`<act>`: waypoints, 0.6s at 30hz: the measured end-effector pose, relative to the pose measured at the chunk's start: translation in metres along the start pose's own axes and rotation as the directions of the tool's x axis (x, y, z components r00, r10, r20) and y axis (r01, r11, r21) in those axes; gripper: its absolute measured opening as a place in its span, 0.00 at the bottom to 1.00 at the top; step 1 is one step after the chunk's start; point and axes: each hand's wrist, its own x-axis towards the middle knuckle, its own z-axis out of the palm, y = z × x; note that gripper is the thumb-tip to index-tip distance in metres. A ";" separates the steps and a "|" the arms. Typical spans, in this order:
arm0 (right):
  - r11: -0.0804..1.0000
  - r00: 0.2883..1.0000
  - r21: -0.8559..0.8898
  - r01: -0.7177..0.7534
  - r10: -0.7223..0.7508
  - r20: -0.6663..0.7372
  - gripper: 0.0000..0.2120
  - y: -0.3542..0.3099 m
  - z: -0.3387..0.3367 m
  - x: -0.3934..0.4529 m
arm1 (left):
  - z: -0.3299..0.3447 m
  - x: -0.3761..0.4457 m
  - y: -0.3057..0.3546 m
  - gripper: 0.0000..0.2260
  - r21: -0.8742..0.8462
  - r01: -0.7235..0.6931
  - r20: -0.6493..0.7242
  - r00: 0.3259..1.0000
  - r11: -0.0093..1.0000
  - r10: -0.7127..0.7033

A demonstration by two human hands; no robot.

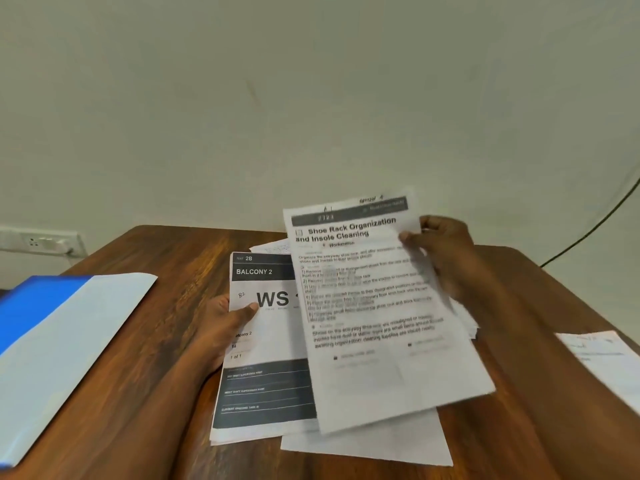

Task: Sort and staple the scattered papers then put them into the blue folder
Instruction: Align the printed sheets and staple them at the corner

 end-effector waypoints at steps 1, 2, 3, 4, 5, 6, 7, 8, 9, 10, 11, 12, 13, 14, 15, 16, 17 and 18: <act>0.999 0.998 0.013 -0.052 0.051 0.022 0.08 0.017 0.001 -0.003 | 0.000 0.000 0.000 0.08 0.002 -0.002 -0.004 1.000 1.000 0.002; 0.995 0.994 0.015 -0.098 0.098 0.041 0.09 0.034 0.003 -0.005 | 0.001 -0.001 0.001 0.07 0.003 -0.010 -0.003 1.000 1.000 0.010; 0.990 0.989 0.007 -0.140 0.140 0.054 0.10 0.048 0.005 -0.008 | 0.002 -0.002 0.002 0.06 0.002 -0.019 0.000 1.000 1.000 0.019; 0.985 0.983 -0.001 -0.174 0.174 0.062 0.11 0.061 0.008 -0.011 | 0.003 -0.004 0.003 0.05 -0.002 -0.027 0.002 1.000 1.000 0.027; 0.981 0.979 -0.011 -0.196 0.196 0.062 0.12 0.071 0.011 -0.014 | 0.004 -0.005 0.004 0.05 -0.010 -0.029 0.002 1.000 1.000 0.029; 0.979 0.977 -0.029 -0.204 0.205 0.056 0.13 0.080 0.013 -0.017 | 0.005 -0.005 0.003 0.05 -0.018 -0.028 0.004 1.000 0.999 0.028; 0.979 0.979 -0.052 -0.196 0.199 0.050 0.13 0.088 0.015 -0.020 | 0.005 -0.005 0.004 0.06 -0.026 -0.026 0.004 1.000 0.999 0.026; 0.980 0.981 -0.067 -0.187 0.190 0.041 0.14 0.096 0.018 -0.023 | 0.005 -0.005 0.003 0.06 -0.032 -0.024 0.003 1.000 0.999 0.024; 0.981 0.982 -0.069 -0.181 0.184 0.037 0.15 0.103 0.020 -0.027 | 0.006 -0.005 0.003 0.06 -0.035 -0.022 0.001 1.000 0.999 0.022; 0.982 0.983 -0.062 -0.179 0.182 0.039 0.16 0.110 0.022 -0.030 | 0.006 -0.004 0.003 0.06 -0.036 -0.023 -0.001 1.000 0.999 0.023; 0.982 0.982 -0.051 -0.182 0.184 0.042 0.17 0.118 0.024 -0.031 | 0.007 -0.004 0.002 0.06 -0.034 -0.026 0.000 1.000 0.999 0.026; 0.983 0.983 -0.038 -0.179 0.180 0.040 0.18 0.123 0.024 -0.031 | 0.007 -0.004 0.002 0.06 -0.030 -0.033 0.006 0.999 0.999 0.034; 0.985 0.985 -0.030 -0.167 0.168 0.033 0.17 0.127 0.024 -0.030 | 0.009 -0.004 0.002 0.06 -0.026 -0.037 0.008 0.999 0.999 0.038; 0.988 0.988 -0.028 -0.149 0.150 0.030 0.16 0.130 0.023 -0.027 | 0.009 -0.004 0.002 0.06 -0.022 -0.039 0.006 0.999 0.999 0.040; 0.991 0.991 -0.034 -0.127 0.129 0.041 0.15 0.131 0.023 -0.026 | 0.009 -0.003 0.001 0.06 -0.022 -0.041 0.003 0.999 0.999 0.041; 0.993 0.992 -0.047 -0.111 0.113 0.059 0.14 0.133 0.024 -0.024 | 0.009 -0.003 0.000 0.07 -0.023 -0.044 0.000 0.999 0.999 0.044; 0.993 0.992 -0.070 -0.092 0.097 0.079 0.15 0.134 0.025 -0.024 | 0.009 -0.003 0.000 0.07 -0.022 -0.045 -0.003 0.999 0.999 0.045; 0.993 0.992 -0.095 -0.072 0.081 0.094 0.14 0.135 0.027 -0.025 | 0.009 -0.003 0.000 0.07 -0.020 -0.049 -0.003 0.999 0.999 0.049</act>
